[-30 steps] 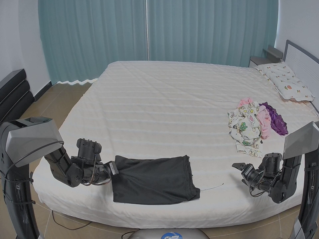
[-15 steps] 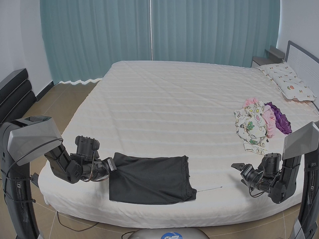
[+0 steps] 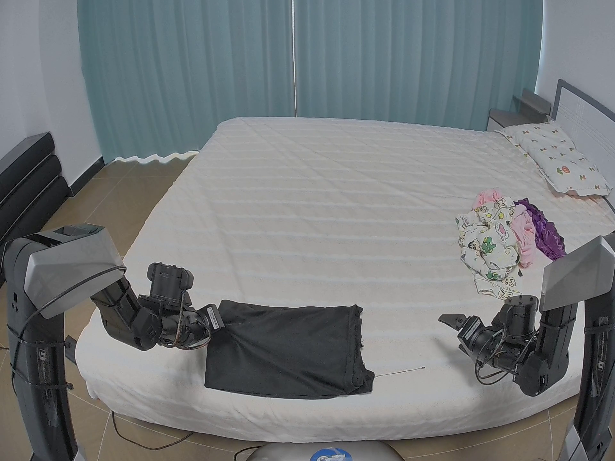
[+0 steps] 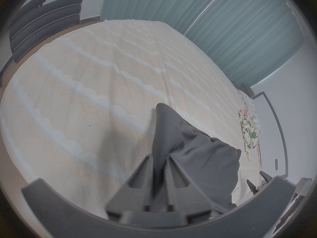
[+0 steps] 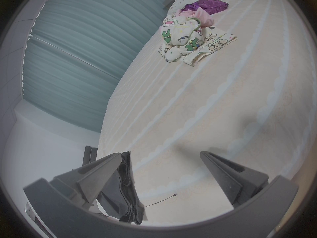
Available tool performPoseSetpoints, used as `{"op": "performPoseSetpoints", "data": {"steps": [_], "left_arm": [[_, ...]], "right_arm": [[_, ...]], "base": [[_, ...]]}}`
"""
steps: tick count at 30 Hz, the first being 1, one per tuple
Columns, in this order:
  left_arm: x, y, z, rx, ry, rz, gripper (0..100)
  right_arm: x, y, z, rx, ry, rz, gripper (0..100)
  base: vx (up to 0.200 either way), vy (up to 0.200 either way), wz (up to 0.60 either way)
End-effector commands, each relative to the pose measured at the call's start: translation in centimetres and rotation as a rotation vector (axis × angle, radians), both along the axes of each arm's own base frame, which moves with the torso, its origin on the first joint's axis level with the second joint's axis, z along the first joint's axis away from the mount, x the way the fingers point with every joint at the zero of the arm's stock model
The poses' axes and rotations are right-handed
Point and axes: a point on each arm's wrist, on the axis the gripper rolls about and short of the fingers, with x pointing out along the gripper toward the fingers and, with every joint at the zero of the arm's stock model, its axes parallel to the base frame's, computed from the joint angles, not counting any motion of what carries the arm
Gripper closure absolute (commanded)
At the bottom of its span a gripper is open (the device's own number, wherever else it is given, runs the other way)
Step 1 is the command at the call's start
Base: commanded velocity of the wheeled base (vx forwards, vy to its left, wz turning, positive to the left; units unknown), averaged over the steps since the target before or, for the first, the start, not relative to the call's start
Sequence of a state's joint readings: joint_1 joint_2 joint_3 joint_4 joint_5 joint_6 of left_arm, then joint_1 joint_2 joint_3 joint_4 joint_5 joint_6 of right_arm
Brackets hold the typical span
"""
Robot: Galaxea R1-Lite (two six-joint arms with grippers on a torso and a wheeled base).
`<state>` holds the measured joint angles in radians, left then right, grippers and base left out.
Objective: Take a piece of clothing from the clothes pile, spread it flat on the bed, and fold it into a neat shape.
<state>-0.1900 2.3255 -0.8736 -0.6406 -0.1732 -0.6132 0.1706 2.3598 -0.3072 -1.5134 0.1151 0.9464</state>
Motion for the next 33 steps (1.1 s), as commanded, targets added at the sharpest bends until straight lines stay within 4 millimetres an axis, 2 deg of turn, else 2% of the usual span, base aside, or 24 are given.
{"op": "performPoseSetpoints", "data": {"steps": [1, 7, 10, 12, 16, 17, 18, 19, 25, 28, 33], "left_arm": [[0.1, 0.0, -0.1, -0.001, 0.002, 0.0, 0], [0.4, 1.0, 0.5, -0.06, -0.002, 0.089, 0], [0.7, 1.9, 1.3, -0.131, -0.008, 0.162, 0], [1.2, 2.7, 1.4, -0.159, -0.016, 0.184, 0], [1.2, 2.8, 1.5, -0.171, -0.012, 0.18, 0], [1.1, 2.8, 1.5, -0.169, -0.011, 0.179, 0], [1.1, 2.8, 1.4, -0.17, -0.009, 0.18, 0], [1.0, 2.8, 1.5, -0.17, -0.009, 0.18, 0], [0.9, 2.8, 1.4, -0.17, -0.006, 0.18, 0], [0.9, 2.8, 1.4, -0.168, -0.005, 0.179, 0], [0.9, 2.8, 1.4, -0.169, -0.006, 0.179, 0]], "right_arm": [[-0.3, 1.1, 0.2, -0.008, -0.01, 0.042, 0], [-0.6, 3.5, -0.6, -0.066, -0.022, 0.158, 0], [-0.1, 4.2, 0.0, -0.066, -0.087, 0.193, 0], [0.8, 5.7, 0.6, -0.09, -0.131, 0.248, 0], [2.4, 7.4, 1.1, -0.121, -0.146, 0.298, 0], [3.2, 8.8, 1.4, -0.122, -0.143, 0.33, 0], [3.3, 9.1, 1.4, -0.123, -0.144, 0.337, 0], [4.0, 10.5, 1.7, -0.127, -0.141, 0.361, 0], [7.5, 14.7, 2.8, -0.143, -0.149, 0.415, 0], [8.3, 15.8, 2.9, -0.157, -0.158, 0.409, 0], [10.0, 17.0, 1.8, -0.174, -0.159, 0.406, 0]], "base": [[0.0, 0.0, 0.0], [0.0, 0.0, 0.0], [0.0, 0.0, 0.0], [0.0, 0.0, 0.0], [0.0, 0.0, 0.0], [0.0, 0.0, 0.0], [0.0, 0.0, 0.0], [0.0, 0.0, 0.0], [0.0, 0.0, 0.0], [0.0, 0.0, 0.0], [0.0, 0.0, 0.0]]}}
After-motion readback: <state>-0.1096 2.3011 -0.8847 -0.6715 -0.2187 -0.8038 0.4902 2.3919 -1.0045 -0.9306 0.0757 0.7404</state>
